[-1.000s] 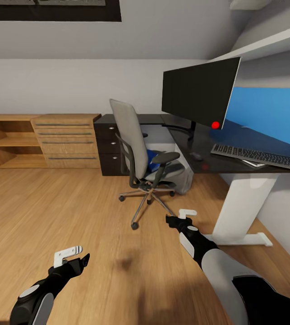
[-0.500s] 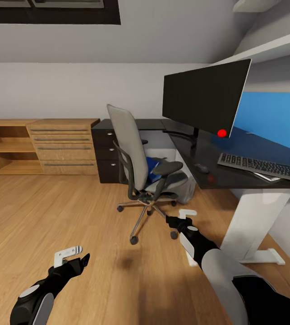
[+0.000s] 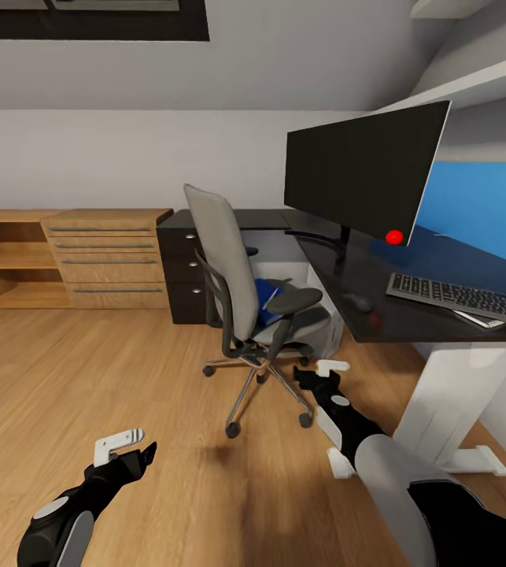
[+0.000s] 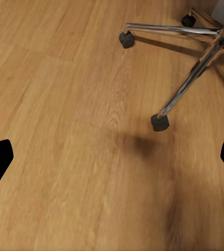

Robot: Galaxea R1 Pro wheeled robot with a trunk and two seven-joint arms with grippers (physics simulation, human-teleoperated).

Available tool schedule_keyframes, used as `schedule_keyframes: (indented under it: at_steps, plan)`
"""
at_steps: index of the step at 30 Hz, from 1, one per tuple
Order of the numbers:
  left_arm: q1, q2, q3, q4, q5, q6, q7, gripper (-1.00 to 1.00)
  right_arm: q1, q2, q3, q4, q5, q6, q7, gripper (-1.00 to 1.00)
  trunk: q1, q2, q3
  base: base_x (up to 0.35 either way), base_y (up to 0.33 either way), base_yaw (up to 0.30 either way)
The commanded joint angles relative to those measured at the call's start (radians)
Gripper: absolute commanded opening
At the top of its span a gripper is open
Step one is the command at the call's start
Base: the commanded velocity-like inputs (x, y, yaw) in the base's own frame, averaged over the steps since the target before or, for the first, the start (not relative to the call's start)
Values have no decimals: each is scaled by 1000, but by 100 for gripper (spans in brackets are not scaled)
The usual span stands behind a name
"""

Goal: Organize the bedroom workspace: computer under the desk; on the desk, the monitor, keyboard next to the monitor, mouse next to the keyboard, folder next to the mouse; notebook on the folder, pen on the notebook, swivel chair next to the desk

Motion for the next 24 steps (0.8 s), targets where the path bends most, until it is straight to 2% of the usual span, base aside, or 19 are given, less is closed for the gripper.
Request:
schedule_keyframes:
  at_steps: [1, 3, 6, 14, 24]
  plan:
    - [-1, 0, 0, -1, 11, 5, 8, 100, -1, -5, 2, 1, -8, -5, -2, 100, 0, 0, -1, 4, 0, 0]
    - [-1, 0, 0, -1, 11, 4, 8, 100, -2, -22, 0, 3, -12, -4, -5, 100, 0, 0, -1, 2, 0, 0]
    - [-1, 0, 0, -1, 11, 3, 8, 100, -2, -34, -3, 10, -15, 1, -7, 100, 0, 0, -1, 3, 0, 0]
    - [-1, 0, 1, -1, 11, 1, 9, 100, -2, -37, -3, 60, -14, 3, -10, 100, 0, 0, -1, 158, 0, 0]
    - [-1, 0, 2, -1, 11, 1, 8, 100, -3, -36, -3, 68, -19, -1, -10, 100, 0, 0, -1, 146, 0, 0]
